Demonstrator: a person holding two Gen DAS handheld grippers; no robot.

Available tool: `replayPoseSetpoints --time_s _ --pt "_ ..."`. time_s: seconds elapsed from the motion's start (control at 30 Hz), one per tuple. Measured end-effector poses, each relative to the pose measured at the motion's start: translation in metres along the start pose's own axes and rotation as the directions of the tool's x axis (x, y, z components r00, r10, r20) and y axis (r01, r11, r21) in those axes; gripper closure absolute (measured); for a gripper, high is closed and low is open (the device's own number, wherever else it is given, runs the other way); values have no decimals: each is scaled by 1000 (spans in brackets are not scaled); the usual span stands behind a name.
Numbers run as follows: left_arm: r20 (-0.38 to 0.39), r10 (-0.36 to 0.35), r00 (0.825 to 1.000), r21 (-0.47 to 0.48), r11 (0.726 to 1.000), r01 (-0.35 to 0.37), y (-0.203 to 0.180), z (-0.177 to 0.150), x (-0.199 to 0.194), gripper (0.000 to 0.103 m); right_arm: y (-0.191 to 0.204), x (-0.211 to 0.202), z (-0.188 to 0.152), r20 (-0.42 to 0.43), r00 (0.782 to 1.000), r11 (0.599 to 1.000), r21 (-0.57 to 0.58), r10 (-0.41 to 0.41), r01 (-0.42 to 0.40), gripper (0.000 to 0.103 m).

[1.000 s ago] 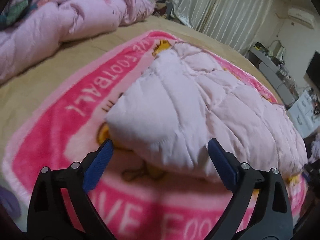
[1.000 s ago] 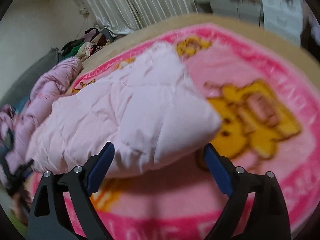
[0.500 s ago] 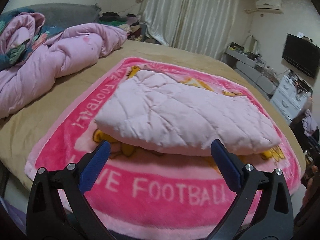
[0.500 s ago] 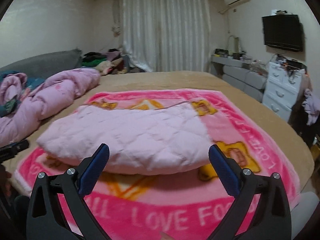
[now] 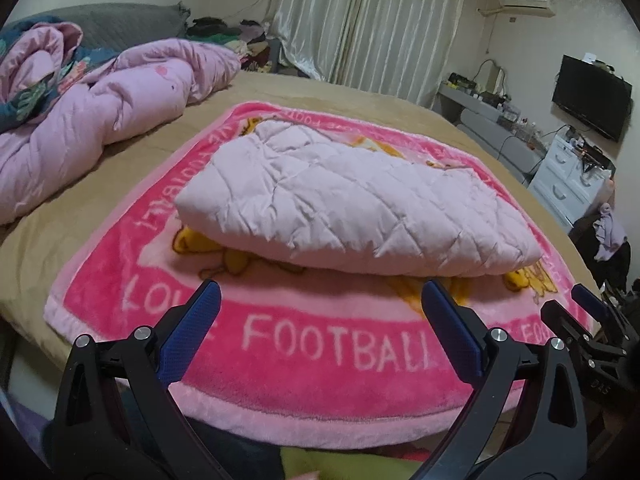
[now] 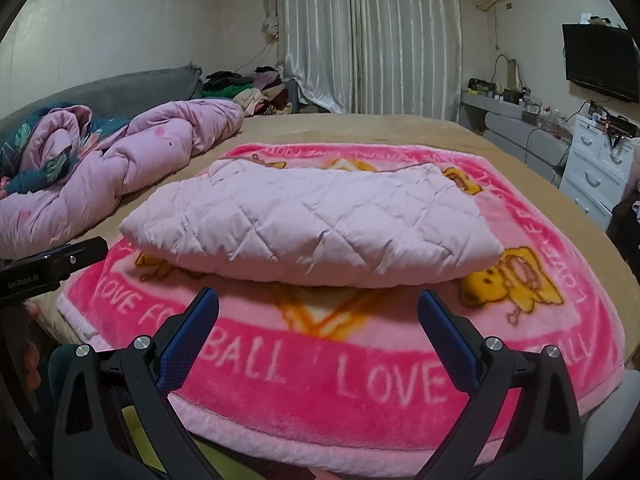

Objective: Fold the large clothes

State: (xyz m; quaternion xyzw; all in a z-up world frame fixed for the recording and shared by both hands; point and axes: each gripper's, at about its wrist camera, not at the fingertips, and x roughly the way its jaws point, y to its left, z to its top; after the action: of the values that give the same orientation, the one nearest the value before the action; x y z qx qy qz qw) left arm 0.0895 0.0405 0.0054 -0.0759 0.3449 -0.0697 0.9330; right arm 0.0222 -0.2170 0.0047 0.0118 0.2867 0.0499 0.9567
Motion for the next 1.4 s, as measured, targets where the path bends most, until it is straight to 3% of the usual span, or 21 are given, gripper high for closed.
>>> replayPoseSetpoints --time_s 0.4,1.4 --pt "-11 21 1000 14 1000 -20 -1 -4 4 9 2 12 -7 -44 999 1000 25 13 -12 4" --pt "-11 39 999 18 999 -39 -5 -6 3 9 3 12 -8 -41 999 999 30 18 -17 4"
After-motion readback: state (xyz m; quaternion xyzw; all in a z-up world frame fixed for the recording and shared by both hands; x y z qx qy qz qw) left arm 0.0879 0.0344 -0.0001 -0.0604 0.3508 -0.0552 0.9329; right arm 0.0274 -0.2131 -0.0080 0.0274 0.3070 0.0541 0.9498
